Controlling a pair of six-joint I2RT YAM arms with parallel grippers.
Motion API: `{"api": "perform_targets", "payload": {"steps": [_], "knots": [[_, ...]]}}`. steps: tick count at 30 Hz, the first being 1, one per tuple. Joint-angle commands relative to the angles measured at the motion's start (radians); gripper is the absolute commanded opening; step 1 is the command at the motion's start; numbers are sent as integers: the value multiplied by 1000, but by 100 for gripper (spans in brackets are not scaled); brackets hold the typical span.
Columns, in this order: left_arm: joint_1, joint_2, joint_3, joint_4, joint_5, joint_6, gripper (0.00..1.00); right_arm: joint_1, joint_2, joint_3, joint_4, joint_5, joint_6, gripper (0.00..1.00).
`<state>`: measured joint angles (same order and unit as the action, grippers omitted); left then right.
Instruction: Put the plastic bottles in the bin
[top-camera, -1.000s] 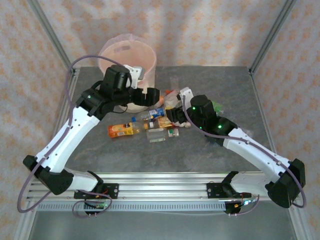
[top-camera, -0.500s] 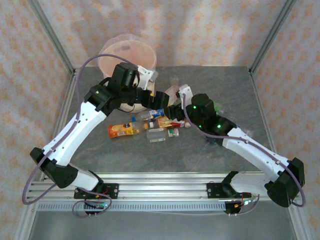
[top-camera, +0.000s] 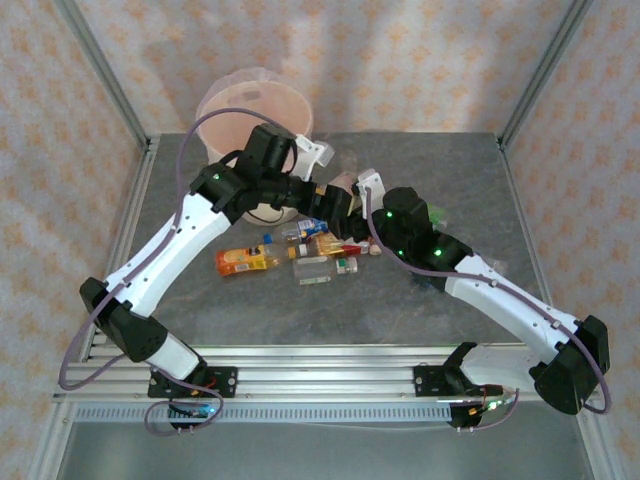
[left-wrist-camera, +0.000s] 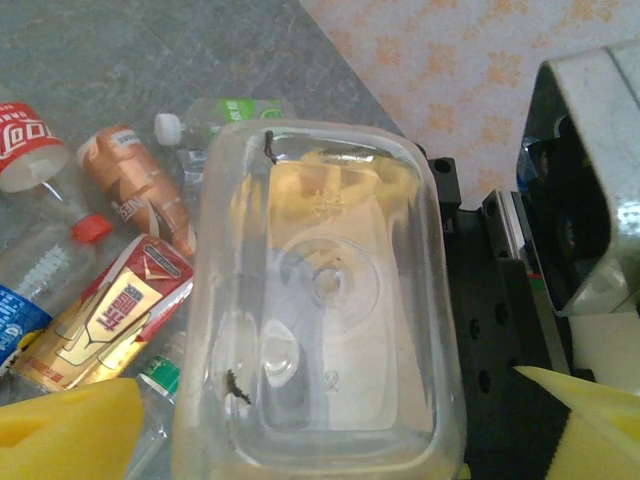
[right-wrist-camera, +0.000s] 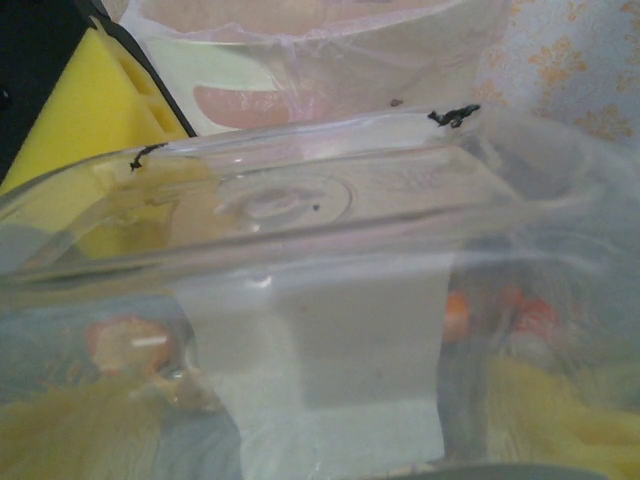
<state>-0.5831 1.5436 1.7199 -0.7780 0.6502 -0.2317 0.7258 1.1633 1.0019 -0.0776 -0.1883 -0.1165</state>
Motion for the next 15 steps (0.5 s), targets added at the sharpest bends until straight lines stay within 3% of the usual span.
{"api": "perform_targets", "payload": {"steps": [1, 11, 14, 15], "knots": [[-5, 0, 20, 8, 26, 25, 89, 3, -18, 12, 58, -20, 16, 62], [-5, -3, 3, 52, 49, 4, 44, 6, -15, 11, 67, -5, 38, 65], [-4, -15, 3, 58, 34, 6, 36, 6, -16, 14, 55, 2, 41, 73], [-5, -21, 5, 60, 20, 6, 34, 6, -16, 16, 47, 7, 43, 82]]}}
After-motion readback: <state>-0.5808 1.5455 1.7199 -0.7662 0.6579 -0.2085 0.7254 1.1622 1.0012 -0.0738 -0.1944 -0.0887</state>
